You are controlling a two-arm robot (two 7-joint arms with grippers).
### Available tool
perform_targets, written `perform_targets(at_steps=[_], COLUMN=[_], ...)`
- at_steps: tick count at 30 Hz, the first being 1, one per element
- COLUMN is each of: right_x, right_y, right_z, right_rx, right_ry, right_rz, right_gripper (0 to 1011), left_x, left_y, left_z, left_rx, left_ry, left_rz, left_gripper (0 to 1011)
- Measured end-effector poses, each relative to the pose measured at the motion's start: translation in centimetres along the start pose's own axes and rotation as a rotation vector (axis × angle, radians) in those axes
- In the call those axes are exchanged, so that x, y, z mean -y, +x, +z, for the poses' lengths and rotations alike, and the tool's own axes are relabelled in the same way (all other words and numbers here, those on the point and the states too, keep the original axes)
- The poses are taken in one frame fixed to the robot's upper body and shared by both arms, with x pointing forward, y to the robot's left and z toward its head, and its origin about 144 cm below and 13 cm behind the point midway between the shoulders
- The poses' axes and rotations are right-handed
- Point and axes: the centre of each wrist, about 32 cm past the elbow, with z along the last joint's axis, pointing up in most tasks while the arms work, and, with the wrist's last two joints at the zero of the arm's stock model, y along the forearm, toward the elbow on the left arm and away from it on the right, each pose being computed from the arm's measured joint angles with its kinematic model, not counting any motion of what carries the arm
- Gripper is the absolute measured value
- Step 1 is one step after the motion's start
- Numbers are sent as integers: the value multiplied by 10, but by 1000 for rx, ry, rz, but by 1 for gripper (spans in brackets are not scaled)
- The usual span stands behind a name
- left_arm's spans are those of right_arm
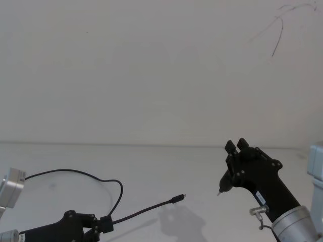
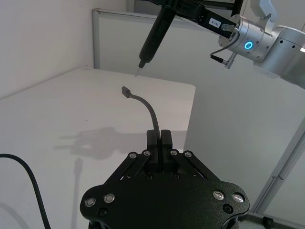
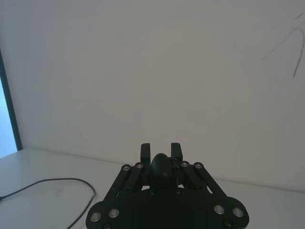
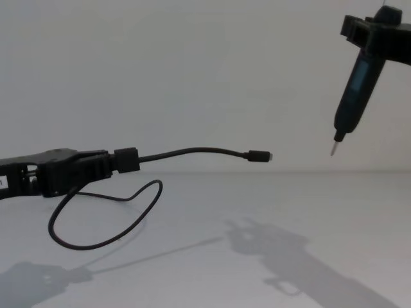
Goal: Pick up the data cable with the one hand.
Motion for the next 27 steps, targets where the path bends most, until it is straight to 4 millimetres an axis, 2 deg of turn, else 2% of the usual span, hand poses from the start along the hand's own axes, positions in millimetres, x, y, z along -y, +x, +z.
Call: perform_targets(at_steps=[27], right_x=[-19], right_y=[-20], right_z=[1], right_rx=[-123], right_ry=[-4], right_rz=[80], right_gripper=[251], left_x=[-1], left_y=[0], left_z=[0], left_rx=[-2], left_ry=[-3], left_rz=[-3], left_gripper=[49])
